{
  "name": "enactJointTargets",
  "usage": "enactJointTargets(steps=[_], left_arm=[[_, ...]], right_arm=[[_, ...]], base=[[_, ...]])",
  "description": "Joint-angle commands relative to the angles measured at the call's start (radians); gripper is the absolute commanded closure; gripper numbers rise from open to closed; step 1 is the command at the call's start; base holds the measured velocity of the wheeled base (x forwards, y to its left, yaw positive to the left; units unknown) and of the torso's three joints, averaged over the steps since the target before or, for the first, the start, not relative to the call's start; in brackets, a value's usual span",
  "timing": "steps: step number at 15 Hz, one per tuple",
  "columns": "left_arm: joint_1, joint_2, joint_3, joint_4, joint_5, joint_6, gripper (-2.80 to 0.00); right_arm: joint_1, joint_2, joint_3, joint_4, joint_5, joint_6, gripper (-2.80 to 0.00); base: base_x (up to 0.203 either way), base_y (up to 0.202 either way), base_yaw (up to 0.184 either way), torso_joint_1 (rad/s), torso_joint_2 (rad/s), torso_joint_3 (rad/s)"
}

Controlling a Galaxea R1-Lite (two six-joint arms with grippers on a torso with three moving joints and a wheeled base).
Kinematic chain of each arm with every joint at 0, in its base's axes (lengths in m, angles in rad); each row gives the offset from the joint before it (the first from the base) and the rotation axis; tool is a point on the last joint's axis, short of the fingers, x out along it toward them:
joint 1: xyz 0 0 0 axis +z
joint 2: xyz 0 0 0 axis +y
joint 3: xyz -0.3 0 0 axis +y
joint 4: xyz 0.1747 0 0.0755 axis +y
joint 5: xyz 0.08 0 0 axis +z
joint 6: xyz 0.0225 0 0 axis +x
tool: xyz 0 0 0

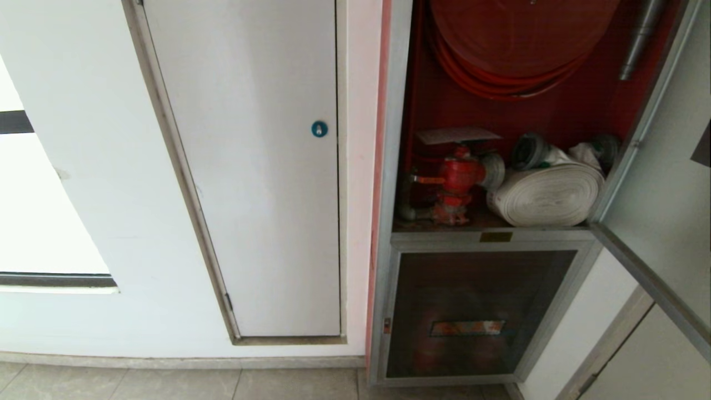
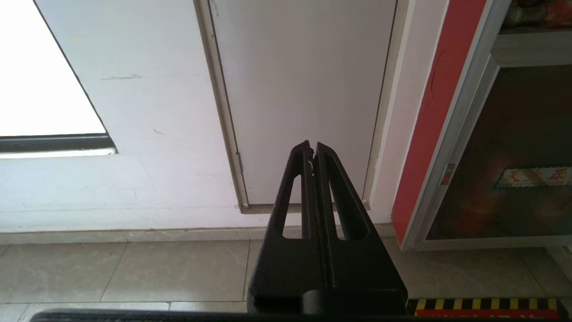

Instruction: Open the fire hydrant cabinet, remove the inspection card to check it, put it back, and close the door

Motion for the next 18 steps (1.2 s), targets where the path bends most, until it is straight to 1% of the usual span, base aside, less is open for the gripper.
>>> enactJointTargets(steps=[1,14,18], left_arm=[[0.0,0.001,0.008,0.0,0.0,0.0,0.0],[0.0,0.001,0.008,0.0,0.0,0.005,0.0],[0.0,0.001,0.008,0.0,0.0,0.008,0.0]], right_arm=[[0.0,0.0,-0.001,0.0,0.001,0.0,0.0],[0.0,0.0,0.001,0.0,0.0,0.0,0.0],[0.0,0.0,0.001,0.0,0.001,0.0,0.0]], base=[[0.0,0.0,0.0,0.0,0.0,0.0],[0.0,0.0,0.0,0.0,0.0,0.0],[0.18,0.0,-0.001,0.007,0.0,-0.001]])
